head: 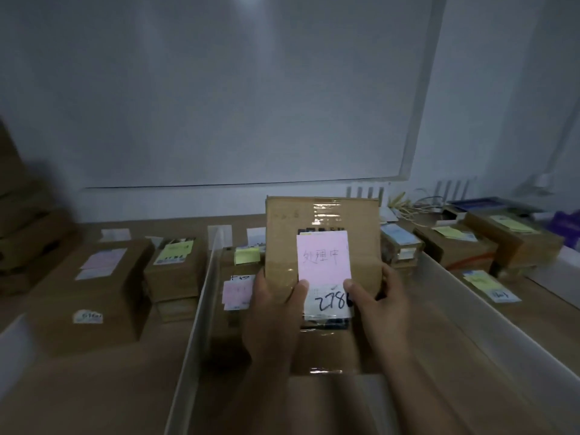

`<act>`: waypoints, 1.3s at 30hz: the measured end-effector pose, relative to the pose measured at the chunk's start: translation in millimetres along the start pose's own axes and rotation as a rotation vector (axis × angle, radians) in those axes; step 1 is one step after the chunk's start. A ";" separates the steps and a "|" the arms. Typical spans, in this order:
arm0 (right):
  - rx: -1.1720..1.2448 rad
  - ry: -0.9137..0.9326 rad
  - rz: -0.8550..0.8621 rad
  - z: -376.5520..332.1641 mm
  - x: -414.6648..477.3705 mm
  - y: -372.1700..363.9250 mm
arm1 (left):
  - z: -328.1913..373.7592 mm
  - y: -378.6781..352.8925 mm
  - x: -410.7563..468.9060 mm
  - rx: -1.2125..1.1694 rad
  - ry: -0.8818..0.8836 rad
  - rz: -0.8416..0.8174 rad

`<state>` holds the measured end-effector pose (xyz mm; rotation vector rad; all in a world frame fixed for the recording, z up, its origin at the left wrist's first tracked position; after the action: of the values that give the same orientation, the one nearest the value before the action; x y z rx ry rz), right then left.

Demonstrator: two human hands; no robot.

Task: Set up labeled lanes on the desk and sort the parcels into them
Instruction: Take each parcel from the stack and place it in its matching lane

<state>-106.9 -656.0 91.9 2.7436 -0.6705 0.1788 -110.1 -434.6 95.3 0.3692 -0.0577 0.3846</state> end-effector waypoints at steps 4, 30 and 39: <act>-0.054 0.029 -0.111 -19.9 27.4 -42.7 | -1.5 14.8 34.7 -0.015 0.014 0.014; -0.569 -0.207 -0.501 -5.6 159.4 -237.9 | -70.8 17.9 247.9 0.506 0.260 -0.225; -0.486 -0.136 -0.518 -6.8 162.2 -248.1 | -76.9 22.1 253.1 0.517 0.274 -0.172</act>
<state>152.0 -514.4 63.1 2.3627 -0.0031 -0.2574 115.0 -297.6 62.7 0.8220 0.3458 0.2724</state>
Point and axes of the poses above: each hand's wrist, its own x-axis towards the middle knuckle, its own y-axis out of the back of the hand, z = x × y, the point moved 9 cm from there along x, towards the middle knuckle, and after that the axes turned 3 degrees about -z, right-handed, at the moved point
